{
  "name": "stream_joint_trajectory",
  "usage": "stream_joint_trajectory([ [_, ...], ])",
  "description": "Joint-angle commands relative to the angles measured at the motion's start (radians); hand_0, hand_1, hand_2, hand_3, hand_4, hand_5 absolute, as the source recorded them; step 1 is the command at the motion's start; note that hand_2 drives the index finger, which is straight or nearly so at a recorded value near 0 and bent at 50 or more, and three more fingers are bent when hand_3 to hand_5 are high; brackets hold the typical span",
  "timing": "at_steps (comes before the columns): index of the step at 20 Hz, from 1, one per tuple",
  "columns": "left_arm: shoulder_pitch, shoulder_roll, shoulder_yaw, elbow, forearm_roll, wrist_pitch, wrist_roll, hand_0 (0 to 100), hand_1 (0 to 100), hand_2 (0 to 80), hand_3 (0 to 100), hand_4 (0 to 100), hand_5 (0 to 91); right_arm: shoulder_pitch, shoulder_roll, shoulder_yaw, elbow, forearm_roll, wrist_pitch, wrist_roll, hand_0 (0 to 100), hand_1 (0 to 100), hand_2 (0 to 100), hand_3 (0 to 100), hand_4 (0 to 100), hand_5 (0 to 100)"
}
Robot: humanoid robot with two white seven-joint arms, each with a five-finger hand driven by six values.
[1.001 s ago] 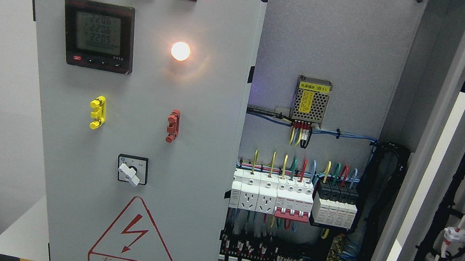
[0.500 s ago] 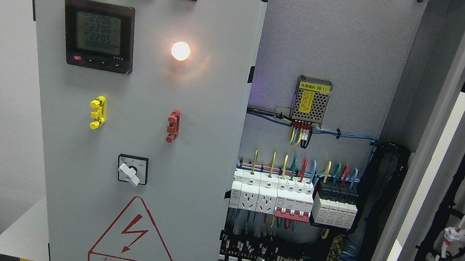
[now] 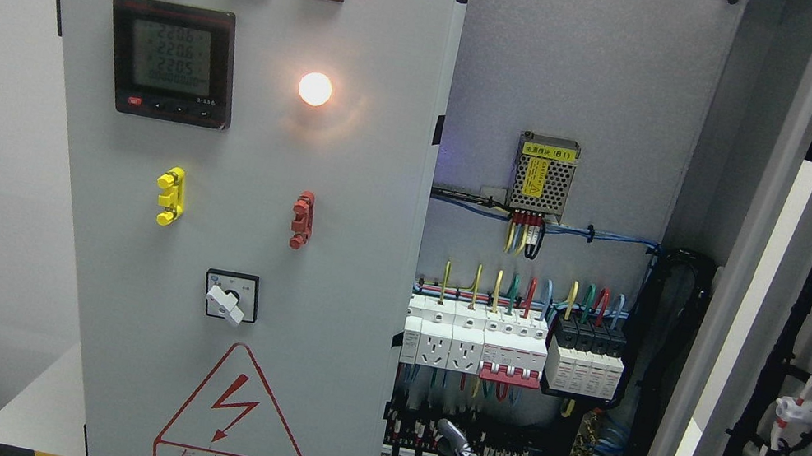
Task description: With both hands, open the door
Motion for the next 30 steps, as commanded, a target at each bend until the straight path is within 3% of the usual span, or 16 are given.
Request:
stream_joint_trajectory([
  [1, 0.001, 0.0, 0.001, 0.0, 0.0, 0.001, 0.0, 12, 39, 0.0, 0, 0, 0.0, -0.05, 0.009, 0.031, 0.105, -0.006, -0.004, 0.003, 12, 39, 0, 0, 0, 0],
  [3, 0.001, 0.0, -0.001, 0.0, 0.0, 0.001, 0.0, 12, 39, 0.0, 0, 0, 0.0, -0.062, 0.009, 0.032, 0.114, -0.006, -0.005, 0.004, 12, 39, 0, 0, 0, 0],
  [6, 0.001, 0.0, -0.001, 0.001, 0.0, 0.001, 0.0, 12, 39, 0.0, 0, 0, 0.0, -0.071, 0.009, 0.051, 0.116, -0.006, -0.004, 0.06, 12, 39, 0, 0, 0, 0],
  [20, -0.004, 0.0, -0.001, 0.001, -0.005, 0.014, 0.0, 12, 39, 0.0, 0, 0, 0.0, -0.146, 0.009, 0.049, 0.177, -0.011, -0.002, 0.063, 12, 39, 0, 0, 0, 0],
  [30, -0.022, 0.0, -0.002, 0.001, -0.009, 0.097, 0.0, 12, 39, 0.0, 0, 0, 0.0, -0.157, 0.008, 0.061, 0.182, -0.078, 0.001, 0.066, 12, 39, 0, 0, 0, 0],
])
